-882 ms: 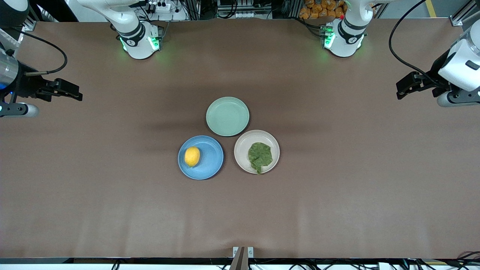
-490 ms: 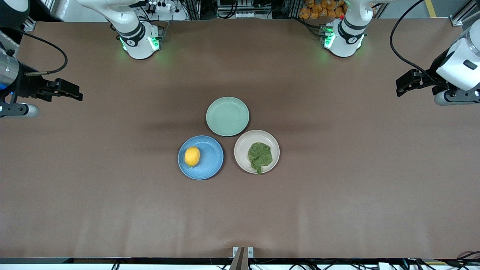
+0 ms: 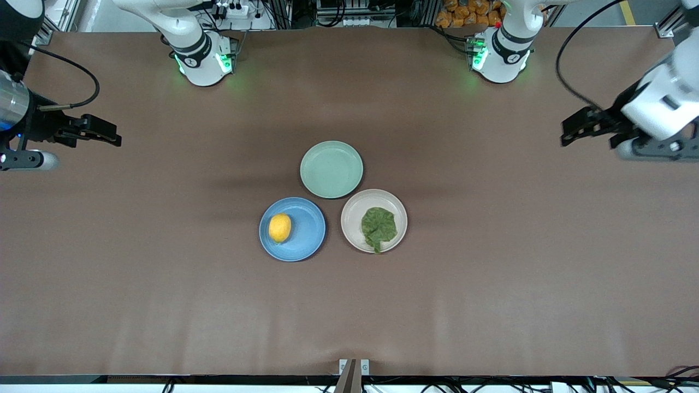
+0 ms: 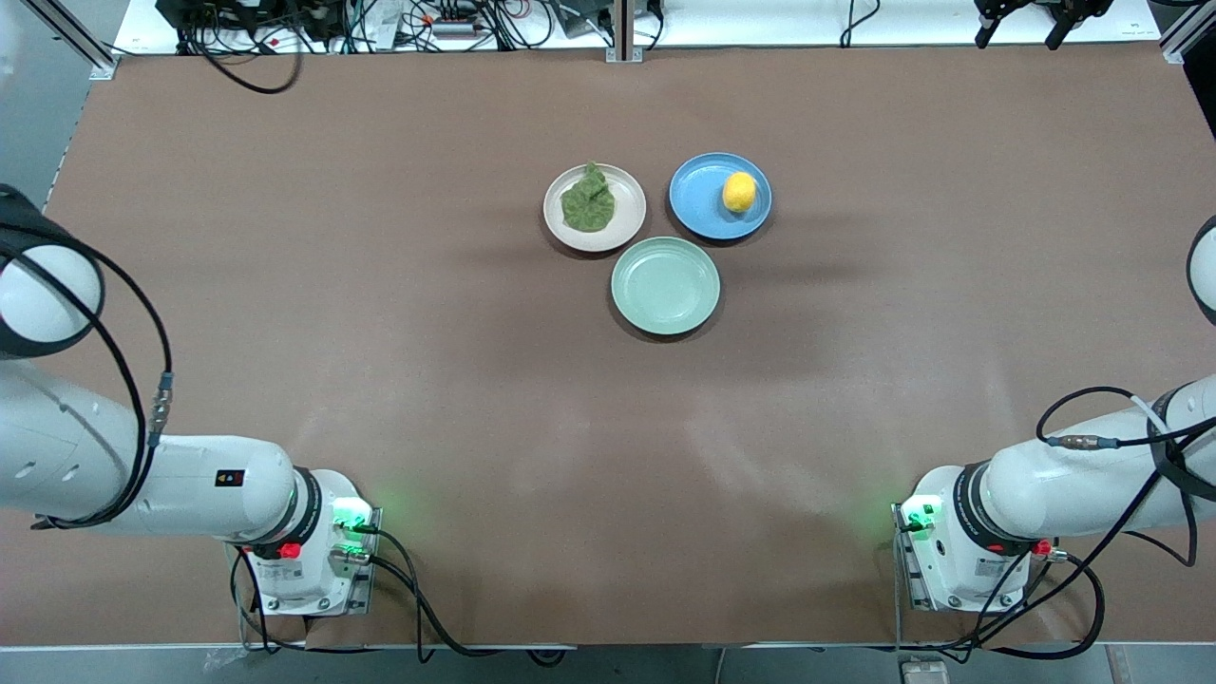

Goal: Pick lemon and lettuce from blue and beige plates
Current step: 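Move the left gripper over the lettuce on the beige plate, then lower the left gripper onto the lettuce while the right gripper reaches the lemon, then close the left gripper on lettuce while the right gripper grasps the lemon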

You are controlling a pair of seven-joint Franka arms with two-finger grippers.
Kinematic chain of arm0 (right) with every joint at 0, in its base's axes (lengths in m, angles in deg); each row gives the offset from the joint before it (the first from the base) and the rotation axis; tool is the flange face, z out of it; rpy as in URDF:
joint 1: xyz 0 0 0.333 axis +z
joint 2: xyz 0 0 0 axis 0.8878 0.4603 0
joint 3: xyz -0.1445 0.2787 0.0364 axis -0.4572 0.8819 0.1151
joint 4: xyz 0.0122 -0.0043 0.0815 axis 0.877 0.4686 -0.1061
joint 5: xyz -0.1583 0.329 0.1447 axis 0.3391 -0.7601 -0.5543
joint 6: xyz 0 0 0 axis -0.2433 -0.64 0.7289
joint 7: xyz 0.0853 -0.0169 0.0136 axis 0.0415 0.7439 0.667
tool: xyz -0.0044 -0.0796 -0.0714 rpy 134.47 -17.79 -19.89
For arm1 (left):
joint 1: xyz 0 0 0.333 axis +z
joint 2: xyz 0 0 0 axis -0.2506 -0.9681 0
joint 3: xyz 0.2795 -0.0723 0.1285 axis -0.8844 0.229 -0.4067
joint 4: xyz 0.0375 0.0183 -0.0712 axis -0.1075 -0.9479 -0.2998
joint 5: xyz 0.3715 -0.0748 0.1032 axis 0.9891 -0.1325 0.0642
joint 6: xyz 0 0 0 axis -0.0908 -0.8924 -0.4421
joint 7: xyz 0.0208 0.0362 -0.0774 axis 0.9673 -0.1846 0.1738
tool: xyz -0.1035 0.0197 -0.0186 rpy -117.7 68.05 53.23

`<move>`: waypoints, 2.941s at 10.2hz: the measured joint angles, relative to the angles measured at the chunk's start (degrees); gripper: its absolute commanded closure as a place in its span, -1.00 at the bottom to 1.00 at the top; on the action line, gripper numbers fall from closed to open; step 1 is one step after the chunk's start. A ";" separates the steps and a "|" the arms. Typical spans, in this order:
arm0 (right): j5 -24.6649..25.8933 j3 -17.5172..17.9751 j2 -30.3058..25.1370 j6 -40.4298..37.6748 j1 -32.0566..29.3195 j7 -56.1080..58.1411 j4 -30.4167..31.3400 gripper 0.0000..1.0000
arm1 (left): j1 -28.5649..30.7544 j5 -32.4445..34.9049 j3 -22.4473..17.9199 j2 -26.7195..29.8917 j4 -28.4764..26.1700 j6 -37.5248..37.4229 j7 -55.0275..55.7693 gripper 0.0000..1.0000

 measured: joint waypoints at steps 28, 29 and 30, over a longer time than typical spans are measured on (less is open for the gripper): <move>-0.92 8.76 32.66 40.56 15.29 -28.23 3.69 -1.00 | -32.10 14.40 -3.60 -42.91 1.84 50.73 32.39 -0.58; -0.92 8.76 33.71 41.70 15.87 -28.23 3.69 -1.00 | -32.84 14.40 -4.44 -43.30 1.88 50.96 33.12 -0.49; -0.92 8.76 34.65 42.80 16.15 -28.23 3.68 -1.00 | -34.12 14.40 -5.87 -43.73 1.94 51.29 33.77 -0.35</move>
